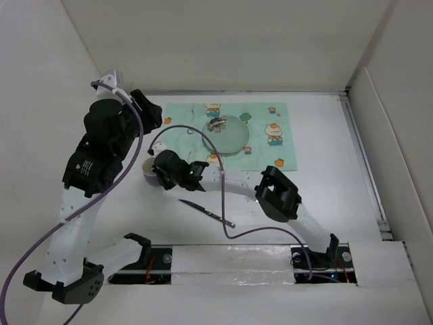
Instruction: Set the dinner table for one person
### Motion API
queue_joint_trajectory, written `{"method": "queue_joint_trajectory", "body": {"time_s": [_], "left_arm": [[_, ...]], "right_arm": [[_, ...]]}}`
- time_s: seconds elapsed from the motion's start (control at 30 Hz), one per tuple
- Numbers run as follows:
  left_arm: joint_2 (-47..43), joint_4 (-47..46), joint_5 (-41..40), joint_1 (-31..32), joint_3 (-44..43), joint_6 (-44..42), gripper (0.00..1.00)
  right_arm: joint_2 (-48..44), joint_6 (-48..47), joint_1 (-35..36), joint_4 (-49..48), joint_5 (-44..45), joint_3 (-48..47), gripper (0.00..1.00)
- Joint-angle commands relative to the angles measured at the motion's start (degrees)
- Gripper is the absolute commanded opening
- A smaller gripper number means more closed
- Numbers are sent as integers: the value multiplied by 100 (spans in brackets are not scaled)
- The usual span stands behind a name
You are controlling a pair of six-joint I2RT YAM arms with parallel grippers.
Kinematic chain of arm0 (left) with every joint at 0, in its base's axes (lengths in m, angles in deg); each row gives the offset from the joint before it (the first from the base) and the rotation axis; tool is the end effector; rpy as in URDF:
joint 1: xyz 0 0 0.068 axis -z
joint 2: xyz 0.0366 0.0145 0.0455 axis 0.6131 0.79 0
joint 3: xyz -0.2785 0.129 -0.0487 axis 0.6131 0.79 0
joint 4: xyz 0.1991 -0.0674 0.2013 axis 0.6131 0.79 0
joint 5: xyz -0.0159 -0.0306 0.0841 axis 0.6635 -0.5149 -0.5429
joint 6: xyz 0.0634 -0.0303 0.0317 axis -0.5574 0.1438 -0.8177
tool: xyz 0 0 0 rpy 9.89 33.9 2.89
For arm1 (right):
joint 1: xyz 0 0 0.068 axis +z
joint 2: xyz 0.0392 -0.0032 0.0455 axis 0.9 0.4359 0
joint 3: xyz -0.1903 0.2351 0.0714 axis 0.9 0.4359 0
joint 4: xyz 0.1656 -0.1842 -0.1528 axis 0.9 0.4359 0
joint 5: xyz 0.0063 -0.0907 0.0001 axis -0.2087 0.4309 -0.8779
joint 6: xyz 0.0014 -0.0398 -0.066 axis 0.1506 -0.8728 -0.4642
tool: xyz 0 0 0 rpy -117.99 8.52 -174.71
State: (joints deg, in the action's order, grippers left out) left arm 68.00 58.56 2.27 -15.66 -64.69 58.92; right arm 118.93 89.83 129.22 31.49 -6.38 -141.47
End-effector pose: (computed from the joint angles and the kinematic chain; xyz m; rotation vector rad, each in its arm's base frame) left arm 0.1998 -0.0680 0.5506 -0.1900 1.6625 -0.4695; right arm 0.2668 0.5525 0.2021 -0.8625 2.1267 0.6242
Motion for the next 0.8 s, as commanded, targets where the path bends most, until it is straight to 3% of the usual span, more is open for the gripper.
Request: {"method": "queue_joint_trajectory", "body": {"time_s": [0.0,0.17,0.33,0.5,0.63,0.77], "left_arm": [[-111,-178,20,26,95,17,45],[-6,-266,-156,26,-28,-106,45],[197,-407,-26,26,-353,-194,46],[451,-881,695,26,32,-80,51],[1127,-873,1879,26,95,-194,51],[1559,-1187,2032,79,437,-387,49]], "right_arm": [[-158,104,86,-37,301,-387,0],[-861,157,86,-265,468,-177,0],[-2133,271,-510,-555,425,385,0],[-3006,307,-1889,-652,267,1342,0],[-3271,307,-3041,-731,144,1774,0],[-3140,307,-4008,-767,187,1872,0]]}}
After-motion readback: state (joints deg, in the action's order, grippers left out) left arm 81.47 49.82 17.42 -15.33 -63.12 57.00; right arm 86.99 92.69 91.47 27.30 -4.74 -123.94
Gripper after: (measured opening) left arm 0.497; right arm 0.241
